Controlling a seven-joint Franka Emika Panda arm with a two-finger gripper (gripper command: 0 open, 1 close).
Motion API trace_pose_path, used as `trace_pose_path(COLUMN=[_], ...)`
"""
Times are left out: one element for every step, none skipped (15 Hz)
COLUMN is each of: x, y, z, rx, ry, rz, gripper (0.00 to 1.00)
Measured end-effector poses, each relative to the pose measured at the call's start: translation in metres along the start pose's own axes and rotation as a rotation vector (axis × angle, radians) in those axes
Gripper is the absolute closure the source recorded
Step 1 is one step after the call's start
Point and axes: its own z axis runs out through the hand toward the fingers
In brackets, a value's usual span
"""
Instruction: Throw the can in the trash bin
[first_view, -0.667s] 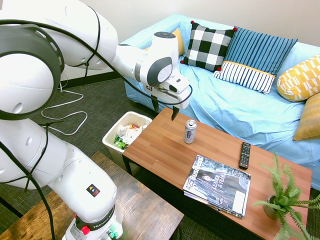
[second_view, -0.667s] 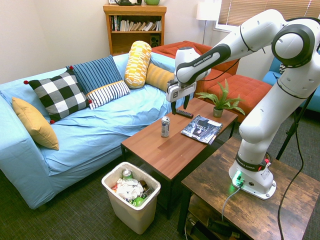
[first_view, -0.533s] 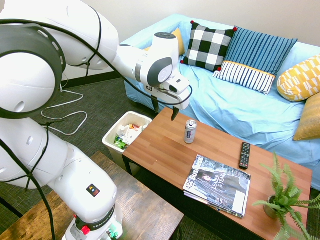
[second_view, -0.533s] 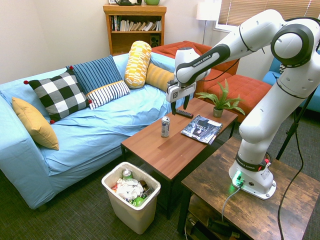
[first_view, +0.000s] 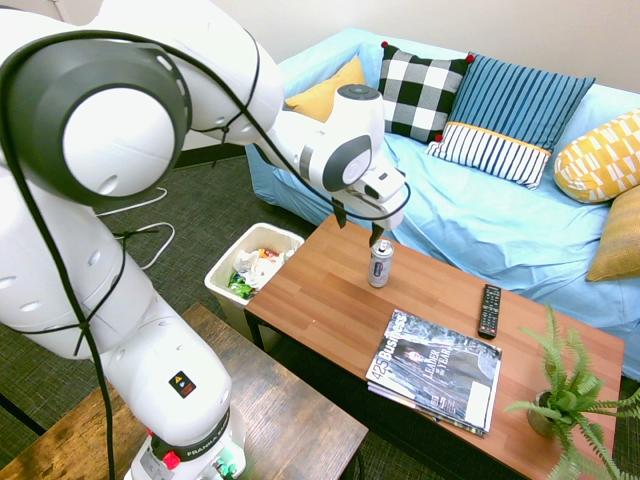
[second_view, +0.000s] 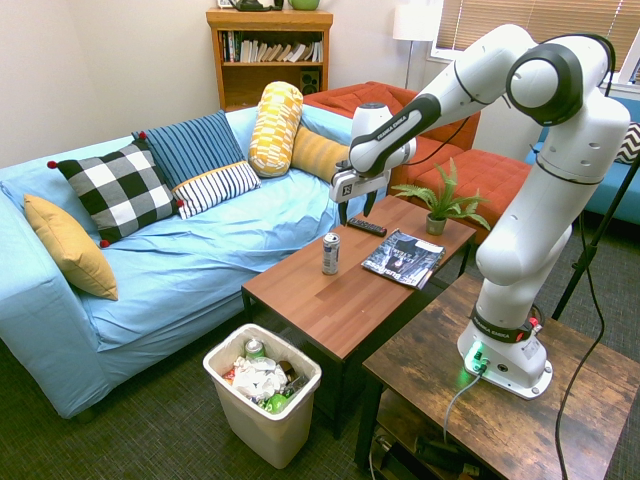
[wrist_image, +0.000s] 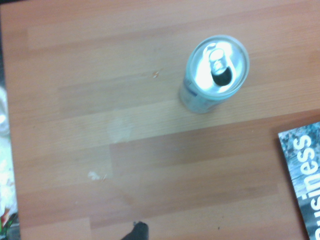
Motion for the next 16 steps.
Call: trace_pose_path(x=[0.01, 0.02, 0.029, 0.037, 0.043, 0.048, 0.052, 0.055, 0.058, 0.059, 0.06, 0.062, 0.063, 0.066, 0.069, 0.072], y=[-0.004, -0.01, -0.016, -0.024, -0.031, -0.038, -0.044, -0.048, -0.053, -0.058, -0.062, -0.068, -0.074, -0.078, -0.08, -0.081], z=[0.006, 0.013, 0.021, 0.029, 0.038, 0.048, 0.057, 0.068, 0.079, 0.091, 0.102, 0.11, 0.117, 0.124, 0.131, 0.139], rx=[0.0, -0.002, -0.005, -0.009, -0.013, -0.018, -0.026, -0.035, -0.046, -0.056, -0.063, -0.067, -0.071, -0.077, -0.084, -0.094], ry=[-0.002, -0.004, -0.009, -0.016, -0.024, -0.03, -0.036, -0.041, -0.048, -0.057, -0.066, -0.07, -0.073, -0.075, -0.078, -0.082], rz=[0.011, 0.019, 0.026, 0.032, 0.036, 0.037, 0.037, 0.039, 0.042, 0.044, 0.045, 0.044, 0.043, 0.045, 0.049, 0.053], gripper=[0.0, 0.0, 0.0, 0.0, 0.0, 0.0, 0.0, 0.0, 0.0, 0.0, 0.0, 0.0, 0.0, 0.0, 0.0, 0.0])
